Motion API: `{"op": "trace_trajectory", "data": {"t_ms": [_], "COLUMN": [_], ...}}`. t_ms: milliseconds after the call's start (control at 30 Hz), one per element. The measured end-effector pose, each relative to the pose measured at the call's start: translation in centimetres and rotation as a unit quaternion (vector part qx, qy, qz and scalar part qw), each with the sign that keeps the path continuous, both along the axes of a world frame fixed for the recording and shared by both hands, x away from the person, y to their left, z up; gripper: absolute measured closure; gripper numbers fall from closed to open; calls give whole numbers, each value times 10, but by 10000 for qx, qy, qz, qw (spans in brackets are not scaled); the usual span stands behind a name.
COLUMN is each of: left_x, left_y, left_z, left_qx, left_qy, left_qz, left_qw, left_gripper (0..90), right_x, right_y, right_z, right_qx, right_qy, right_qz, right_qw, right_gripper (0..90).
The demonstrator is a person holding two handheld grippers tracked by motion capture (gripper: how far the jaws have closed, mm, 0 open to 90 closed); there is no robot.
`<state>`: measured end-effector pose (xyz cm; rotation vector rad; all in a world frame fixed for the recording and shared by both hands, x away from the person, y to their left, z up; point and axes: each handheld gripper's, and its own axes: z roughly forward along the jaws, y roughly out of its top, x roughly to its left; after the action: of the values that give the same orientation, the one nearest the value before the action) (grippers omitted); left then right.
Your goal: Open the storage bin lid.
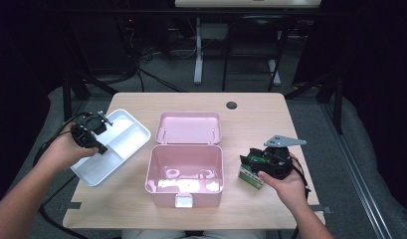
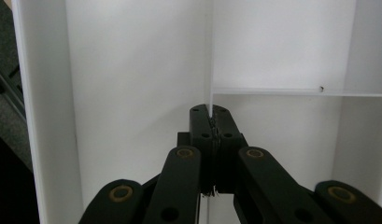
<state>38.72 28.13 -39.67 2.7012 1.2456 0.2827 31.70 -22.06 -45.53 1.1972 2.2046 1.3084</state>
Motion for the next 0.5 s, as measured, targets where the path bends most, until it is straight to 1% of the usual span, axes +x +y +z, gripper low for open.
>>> {"op": "trace_trajectory", "data": {"t_ms": [33, 233, 300, 367, 400, 500], "left_x": [0, 3, 5, 7, 9, 11], "left_y": [2, 10, 11, 13, 14, 16], "left_z": [-1, -7, -10, -14, -18, -29], "left_qx": [8, -58, -70, -85, -115, -158], "left_qy": [19, 104, 150, 205, 216, 287], "left_qz": [11, 159, 188, 241, 278, 350], "left_qw": [10000, 9998, 9997, 9995, 9993, 9988], "left_gripper": [894, 894, 894, 894, 893, 893], "right_x": [0, 0, 0, 0, -1, -2], "right_y": [0, 0, 0, -1, -2, -4], "right_z": [0, 1, 1, 2, 3, 5], "right_qx": [-40, -18, -26, -30, 15, 156], "right_qy": [-63, -15, -59, -155, -213, -241], "right_qz": [-14, -57, -80, -155, -198, -250], "right_qw": [10000, 10000, 9999, 9998, 9996, 9993], "right_gripper": [471, 456, 445, 437, 434, 422]}}
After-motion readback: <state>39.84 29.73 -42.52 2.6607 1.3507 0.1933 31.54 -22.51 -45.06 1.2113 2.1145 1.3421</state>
